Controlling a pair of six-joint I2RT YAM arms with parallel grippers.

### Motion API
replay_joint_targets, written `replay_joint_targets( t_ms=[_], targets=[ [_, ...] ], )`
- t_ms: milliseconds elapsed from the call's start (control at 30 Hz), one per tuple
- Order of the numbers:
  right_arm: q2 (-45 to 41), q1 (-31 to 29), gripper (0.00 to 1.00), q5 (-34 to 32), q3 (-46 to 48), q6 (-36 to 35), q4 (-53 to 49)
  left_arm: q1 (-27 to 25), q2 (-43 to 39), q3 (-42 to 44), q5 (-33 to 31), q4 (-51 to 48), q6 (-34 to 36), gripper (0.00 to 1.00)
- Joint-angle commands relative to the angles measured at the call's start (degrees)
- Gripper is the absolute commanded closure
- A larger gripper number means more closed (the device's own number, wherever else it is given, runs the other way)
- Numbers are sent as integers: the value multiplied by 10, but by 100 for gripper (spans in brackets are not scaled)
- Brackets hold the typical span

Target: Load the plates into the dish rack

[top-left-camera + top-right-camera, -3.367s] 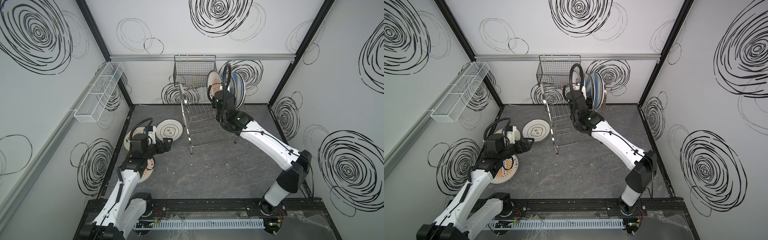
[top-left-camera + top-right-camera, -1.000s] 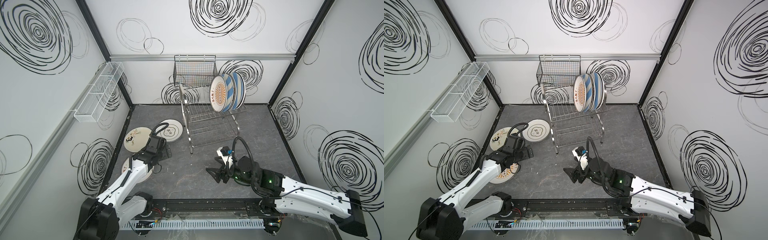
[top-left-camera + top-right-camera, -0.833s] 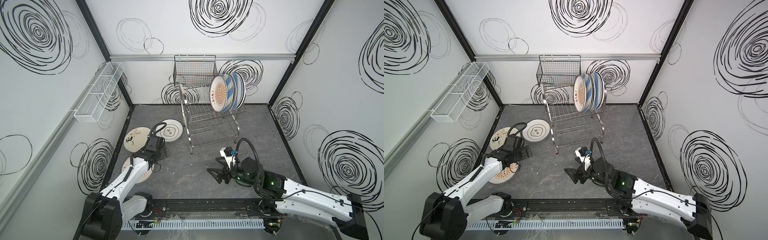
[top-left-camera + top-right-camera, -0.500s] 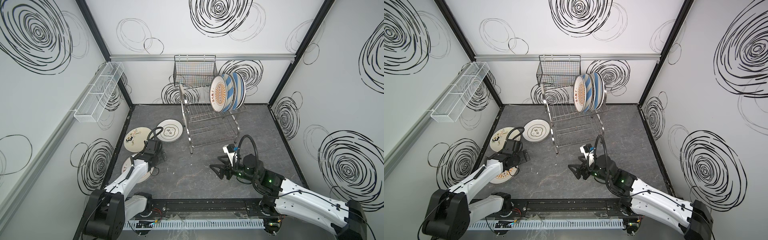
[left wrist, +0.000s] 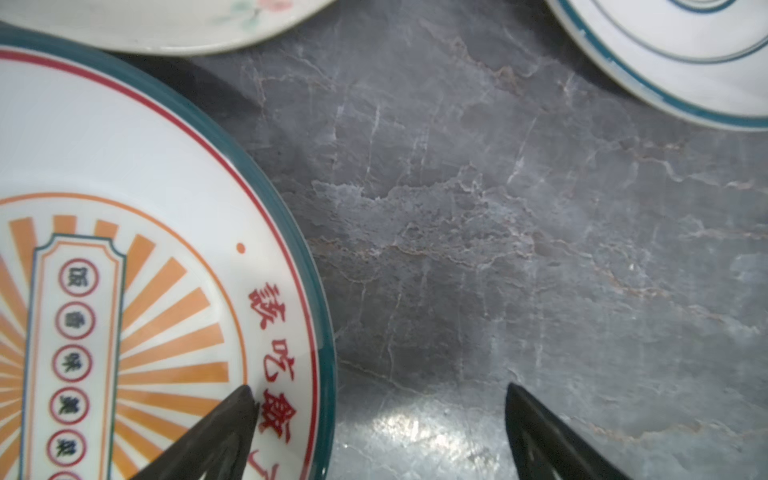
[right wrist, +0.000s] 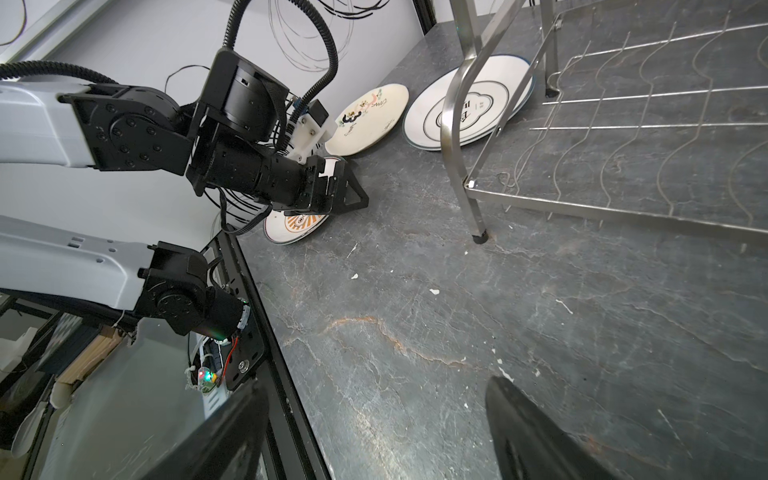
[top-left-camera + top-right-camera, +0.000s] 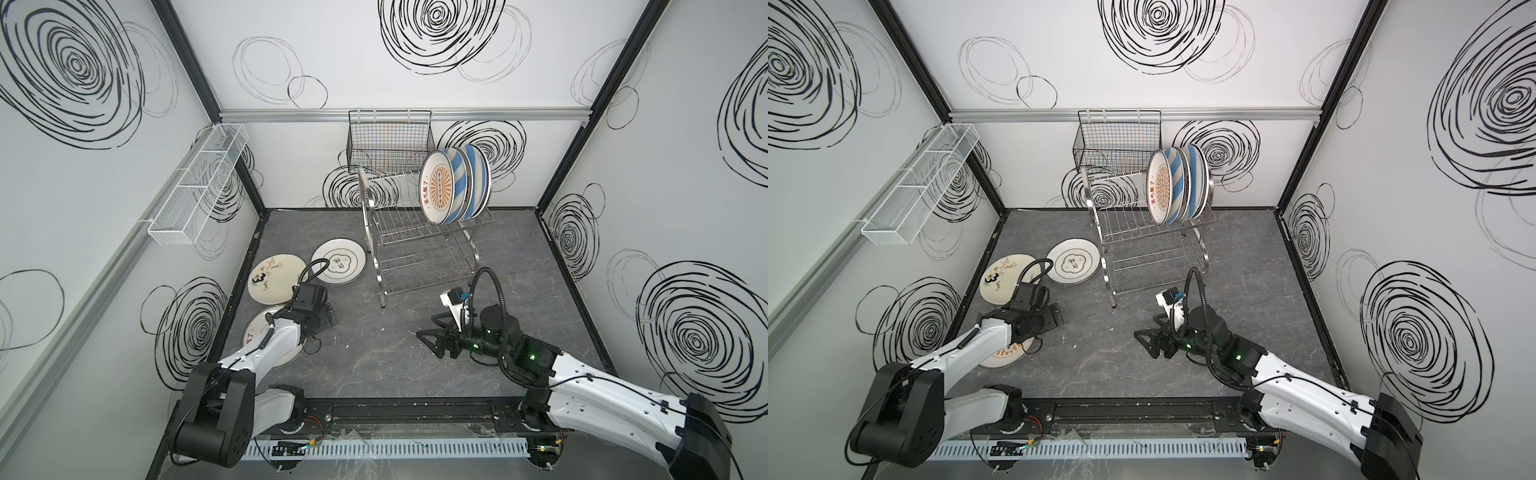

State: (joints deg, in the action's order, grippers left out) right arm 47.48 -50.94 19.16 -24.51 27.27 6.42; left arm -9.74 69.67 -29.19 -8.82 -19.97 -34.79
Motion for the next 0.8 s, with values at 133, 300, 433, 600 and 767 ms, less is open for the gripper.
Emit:
replay_joint_targets(
  t_ms=[133, 300, 433, 600, 767],
  targets=[
    [6, 10, 13, 13, 3, 7, 32, -48, -12, 27, 29, 31, -50, 4],
    [24, 18, 13, 23, 0, 10, 29, -102, -22, 29, 55, 43, -86, 4],
    [28, 20, 13, 22, 9, 22, 37, -155, -24, 22, 55, 46, -110, 4],
    [23, 29, 12, 20, 16, 27, 28, -206, -19, 11, 74, 67, -143, 4],
    [31, 59, 11, 29, -19, 22, -50, -275, -9, -12, 58, 70, -168, 4]
  ],
)
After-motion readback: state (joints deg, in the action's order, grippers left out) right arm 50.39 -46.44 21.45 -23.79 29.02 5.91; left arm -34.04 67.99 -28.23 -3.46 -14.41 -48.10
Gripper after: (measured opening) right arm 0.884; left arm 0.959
